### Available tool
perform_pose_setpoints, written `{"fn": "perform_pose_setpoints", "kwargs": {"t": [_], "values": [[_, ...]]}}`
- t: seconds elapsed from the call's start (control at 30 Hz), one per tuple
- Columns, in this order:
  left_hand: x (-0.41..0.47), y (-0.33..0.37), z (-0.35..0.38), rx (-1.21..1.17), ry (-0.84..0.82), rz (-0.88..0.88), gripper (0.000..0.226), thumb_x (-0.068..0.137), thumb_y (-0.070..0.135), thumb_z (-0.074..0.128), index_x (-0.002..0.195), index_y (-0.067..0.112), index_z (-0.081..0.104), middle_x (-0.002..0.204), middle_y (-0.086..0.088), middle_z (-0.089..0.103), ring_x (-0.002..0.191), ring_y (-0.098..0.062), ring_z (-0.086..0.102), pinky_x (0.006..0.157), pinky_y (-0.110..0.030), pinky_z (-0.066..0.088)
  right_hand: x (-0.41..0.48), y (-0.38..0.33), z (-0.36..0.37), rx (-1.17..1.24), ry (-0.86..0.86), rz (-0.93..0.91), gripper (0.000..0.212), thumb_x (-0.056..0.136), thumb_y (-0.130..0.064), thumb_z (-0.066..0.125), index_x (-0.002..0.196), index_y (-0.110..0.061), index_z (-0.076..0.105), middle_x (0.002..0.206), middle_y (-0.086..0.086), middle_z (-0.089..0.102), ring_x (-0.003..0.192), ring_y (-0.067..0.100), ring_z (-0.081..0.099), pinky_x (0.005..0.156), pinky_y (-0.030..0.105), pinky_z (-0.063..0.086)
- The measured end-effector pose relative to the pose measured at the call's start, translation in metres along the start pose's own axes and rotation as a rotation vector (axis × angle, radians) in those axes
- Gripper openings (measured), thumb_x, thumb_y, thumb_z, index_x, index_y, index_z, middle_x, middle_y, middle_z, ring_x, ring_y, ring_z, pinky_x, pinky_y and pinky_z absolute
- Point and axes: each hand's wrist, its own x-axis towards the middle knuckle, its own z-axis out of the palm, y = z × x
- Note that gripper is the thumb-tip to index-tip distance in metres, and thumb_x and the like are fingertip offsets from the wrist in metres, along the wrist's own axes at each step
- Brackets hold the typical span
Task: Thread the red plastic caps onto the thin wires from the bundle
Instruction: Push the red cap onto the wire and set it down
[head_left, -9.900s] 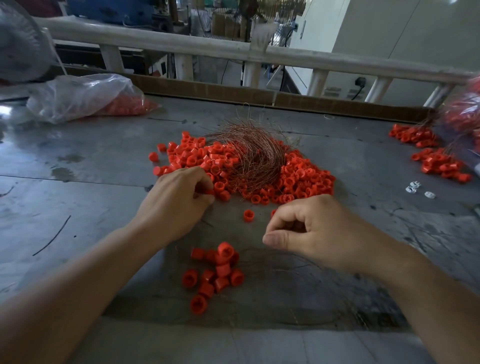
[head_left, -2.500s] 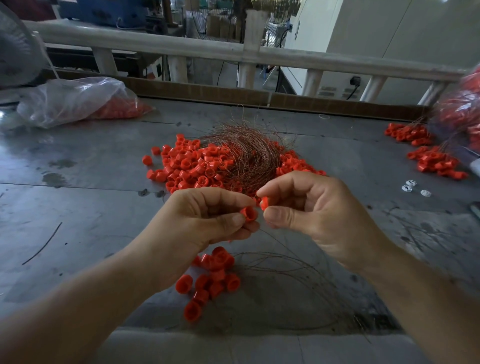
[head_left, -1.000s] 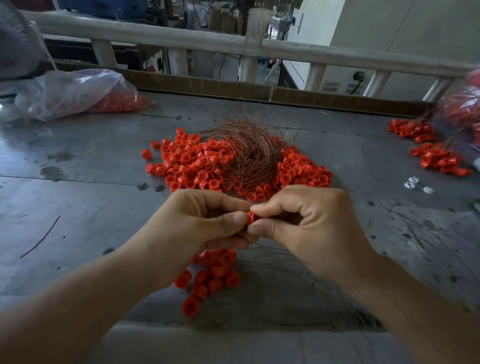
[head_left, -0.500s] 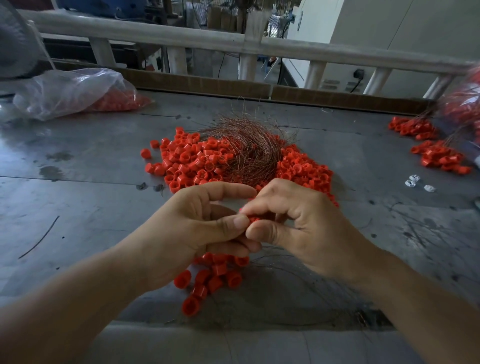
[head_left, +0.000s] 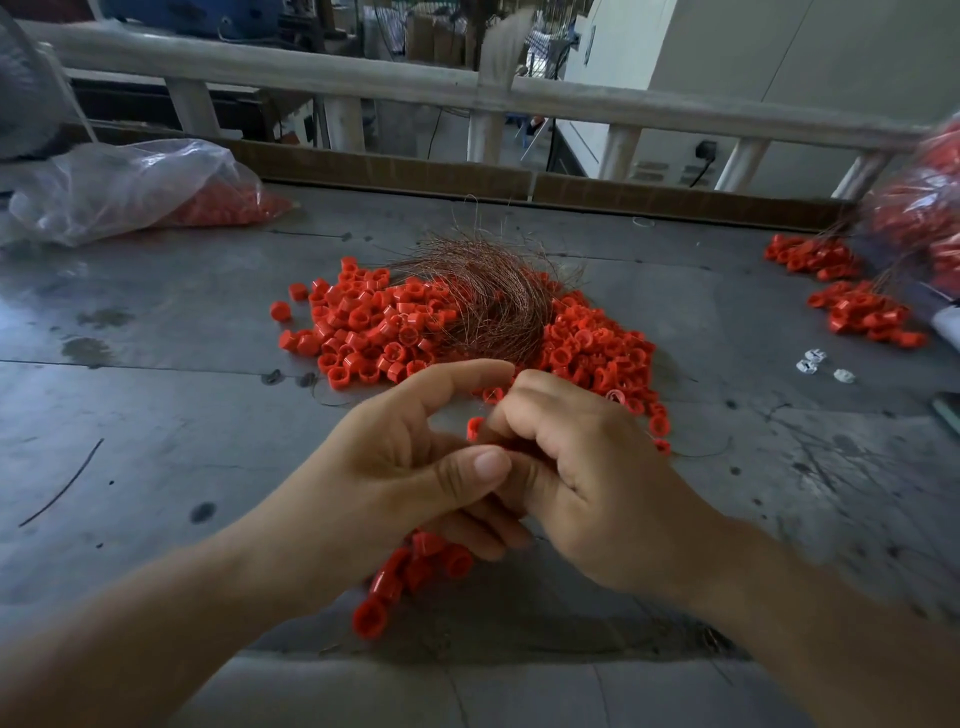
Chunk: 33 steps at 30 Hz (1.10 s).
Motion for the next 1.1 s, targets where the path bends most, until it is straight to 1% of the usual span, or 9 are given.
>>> {"fn": "perform_pose_setpoints", "kwargs": {"t": [0.07, 0.17, 0.47, 0.53, 0.6, 0.67, 0.77, 0.93, 1.1], "values": [[-0.001, 0.000, 0.001, 0.003, 0.018, -0.010, 0.043, 0.074, 0.033, 0.070, 0.114, 0.029, 0.056, 0.071, -0.016, 0.069, 0.063, -0.026, 0.069, 0.055, -0.026, 0.054, -0.001, 0.000, 0.000, 0.012, -0.011, 0.000, 0.016, 0.084, -0.021, 0.055, 0.074, -0.008, 0.058, 0.072, -0.020, 0.038, 0.064, -0.004, 0.040, 0.059, 0.010, 0.036], [-0.002, 0.001, 0.001, 0.006, -0.008, -0.011, 0.053, 0.066, 0.037, 0.076, 0.115, 0.029, 0.056, 0.073, -0.017, 0.069, 0.065, -0.028, 0.069, 0.056, -0.026, 0.055, -0.001, 0.001, -0.002, 0.027, -0.034, 0.006, 0.014, 0.083, -0.021, 0.055, 0.075, -0.009, 0.059, 0.072, -0.019, 0.039, 0.065, -0.003, 0.041, 0.059, 0.014, 0.038], [0.000, 0.007, -0.005, -0.022, -0.021, -0.072, 0.051, 0.055, 0.044, 0.082, 0.100, 0.025, 0.068, 0.070, -0.016, 0.069, 0.060, -0.026, 0.068, 0.049, -0.025, 0.053, 0.000, 0.004, -0.003, 0.256, -0.035, 0.072, 0.014, 0.068, -0.033, 0.071, 0.075, -0.033, 0.058, 0.072, -0.013, 0.052, 0.069, 0.000, 0.053, 0.064, 0.012, 0.042], [0.002, 0.008, -0.008, -0.030, 0.000, -0.065, 0.052, 0.051, 0.040, 0.085, 0.097, 0.021, 0.069, 0.069, -0.016, 0.068, 0.057, -0.025, 0.067, 0.047, -0.024, 0.053, 0.001, 0.003, -0.004, 0.329, -0.029, 0.109, 0.020, 0.065, -0.046, 0.074, 0.077, -0.038, 0.060, 0.075, -0.013, 0.055, 0.071, 0.000, 0.055, 0.064, 0.011, 0.043], [0.004, 0.010, -0.012, -0.077, 0.031, -0.030, 0.052, 0.051, 0.036, 0.086, 0.096, 0.017, 0.070, 0.070, -0.016, 0.068, 0.056, -0.024, 0.067, 0.047, -0.024, 0.052, 0.002, 0.005, -0.007, 0.441, -0.021, 0.173, 0.025, 0.069, -0.056, 0.063, 0.081, -0.034, 0.063, 0.075, -0.015, 0.060, 0.072, -0.002, 0.058, 0.064, 0.010, 0.044], [0.004, 0.011, -0.016, -0.138, 0.057, 0.026, 0.049, 0.054, 0.033, 0.085, 0.097, 0.015, 0.071, 0.072, -0.016, 0.069, 0.057, -0.023, 0.067, 0.048, -0.024, 0.052, 0.003, 0.007, -0.011, 0.518, -0.025, 0.241, 0.027, 0.076, -0.053, 0.059, 0.084, -0.029, 0.064, 0.074, -0.015, 0.064, 0.069, -0.002, 0.058, 0.061, 0.009, 0.043], [0.005, 0.013, -0.019, -0.198, 0.088, 0.110, 0.040, 0.059, 0.026, 0.078, 0.096, 0.013, 0.071, 0.074, -0.014, 0.070, 0.060, -0.019, 0.068, 0.050, -0.022, 0.053, 0.004, 0.009, -0.011, 0.552, -0.054, 0.294, 0.028, 0.069, -0.046, 0.062, 0.083, -0.023, 0.067, 0.070, -0.009, 0.065, 0.064, 0.003, 0.058, 0.057, 0.013, 0.044], [0.004, 0.014, -0.023, -0.217, 0.099, 0.127, 0.040, 0.053, 0.019, 0.077, 0.092, 0.011, 0.072, 0.075, -0.013, 0.070, 0.061, -0.019, 0.068, 0.051, -0.022, 0.053, 0.002, 0.010, -0.015, 0.494, -0.080, 0.315, 0.006, 0.078, -0.014, 0.067, 0.076, -0.019, 0.068, 0.060, -0.004, 0.061, 0.053, 0.005, 0.055, 0.051, 0.016, 0.045], [0.005, 0.013, -0.015, 0.069, 0.229, 0.109, 0.017, 0.056, 0.017, 0.070, 0.072, 0.011, 0.072, 0.066, -0.008, 0.068, 0.049, -0.011, 0.061, 0.043, -0.018, 0.047, 0.004, 0.010, -0.029, 0.352, -0.097, 0.332, 0.012, 0.077, -0.014, 0.067, 0.069, -0.023, 0.067, 0.055, -0.011, 0.057, 0.049, 0.001, 0.050, 0.046, 0.013, 0.041]]}}
